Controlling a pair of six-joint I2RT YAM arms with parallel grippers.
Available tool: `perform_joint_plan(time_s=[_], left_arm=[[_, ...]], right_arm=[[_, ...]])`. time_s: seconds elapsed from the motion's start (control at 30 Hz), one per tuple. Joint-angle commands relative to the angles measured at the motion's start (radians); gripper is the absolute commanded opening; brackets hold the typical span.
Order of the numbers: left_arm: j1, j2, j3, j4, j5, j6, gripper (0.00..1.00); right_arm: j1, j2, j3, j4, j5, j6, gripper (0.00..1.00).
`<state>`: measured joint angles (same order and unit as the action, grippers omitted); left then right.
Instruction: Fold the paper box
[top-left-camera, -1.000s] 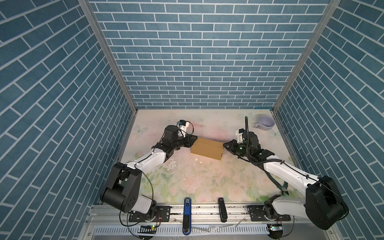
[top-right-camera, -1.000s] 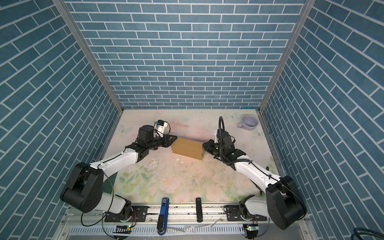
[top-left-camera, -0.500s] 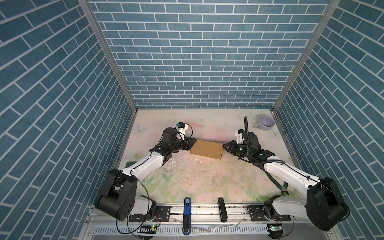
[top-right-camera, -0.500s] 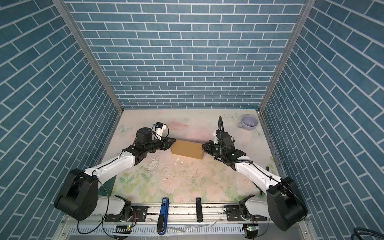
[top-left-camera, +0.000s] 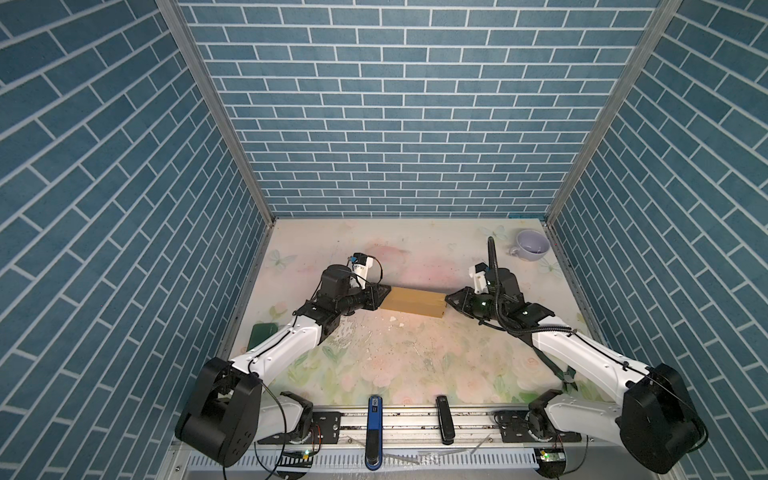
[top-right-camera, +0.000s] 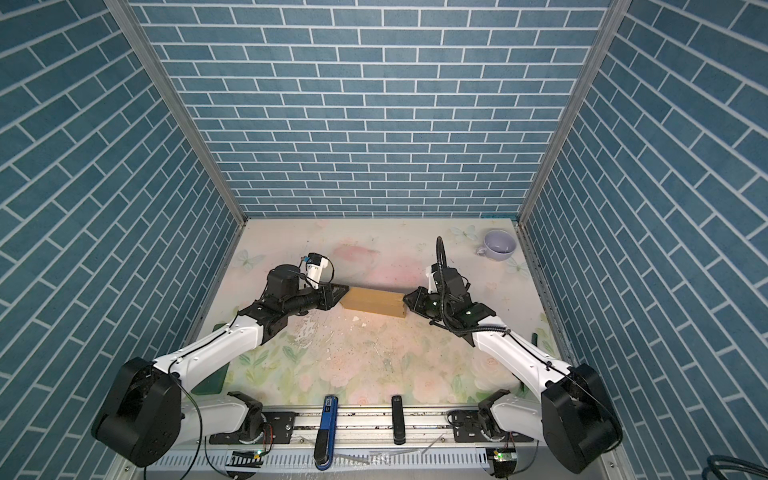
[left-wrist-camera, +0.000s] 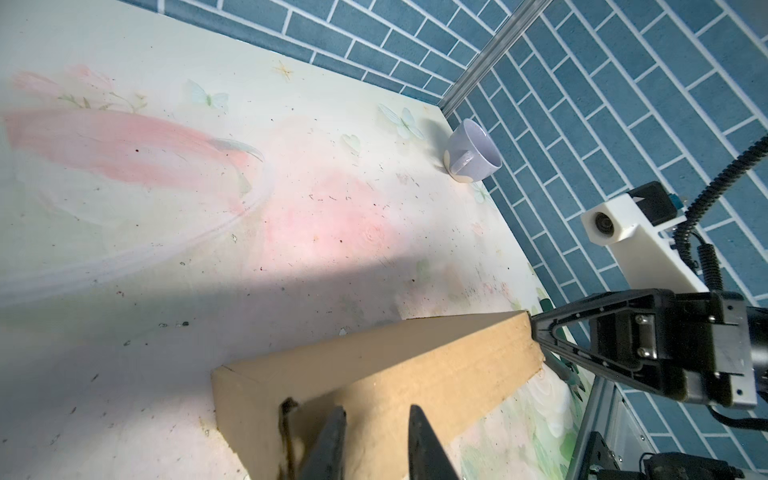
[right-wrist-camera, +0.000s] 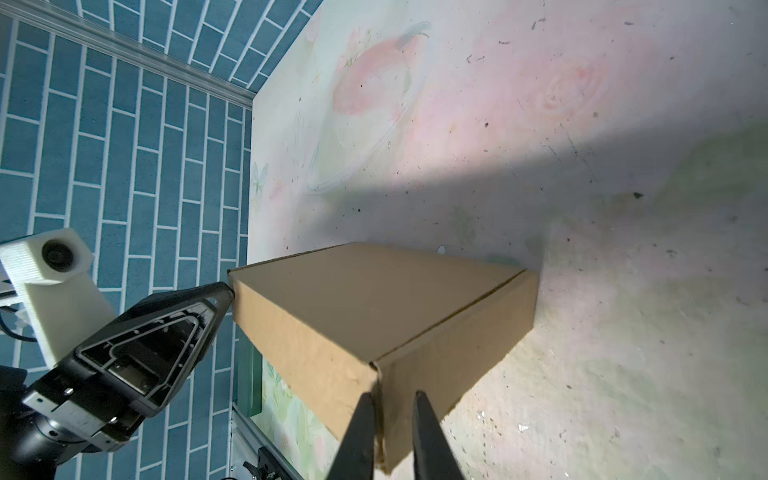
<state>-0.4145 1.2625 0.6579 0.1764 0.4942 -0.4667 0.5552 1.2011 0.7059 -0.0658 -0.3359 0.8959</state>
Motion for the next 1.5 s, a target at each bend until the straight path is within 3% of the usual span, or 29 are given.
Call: perform_joint_plan(time_s=[0.0,0.5,1.03,1.2,1.47], left_arm=[[-0.006,0.029,-0.066,-0.177,-0.047,-0.026,0.28],[-0.026,-0.031,-0.118,-0.167,-0.057,-0.090,0.28],[-0.028,-0.236,-0.194,-0.248,-0.076,-0.173,0.31],[-0.028,-0.281,-0.182,-0.341,-0.133,-0.160,0.30],[0.007,-0.118,-0.058,-0.391,-0.200,-0.093,0.19]], right_arm=[[-0.003,0.006,-0.046,-0.125,0.037,-0.034,0.18],[-0.003,-0.041,-0.049,-0.185,0.023,-0.052,0.21],[-0.001,-0.120,-0.066,-0.230,0.037,-0.048,0.21],[-0.002,-0.103,-0.066,-0.250,0.043,-0.047,0.21],[0.018,-0.025,-0.022,-0.321,0.074,-0.085,0.15]])
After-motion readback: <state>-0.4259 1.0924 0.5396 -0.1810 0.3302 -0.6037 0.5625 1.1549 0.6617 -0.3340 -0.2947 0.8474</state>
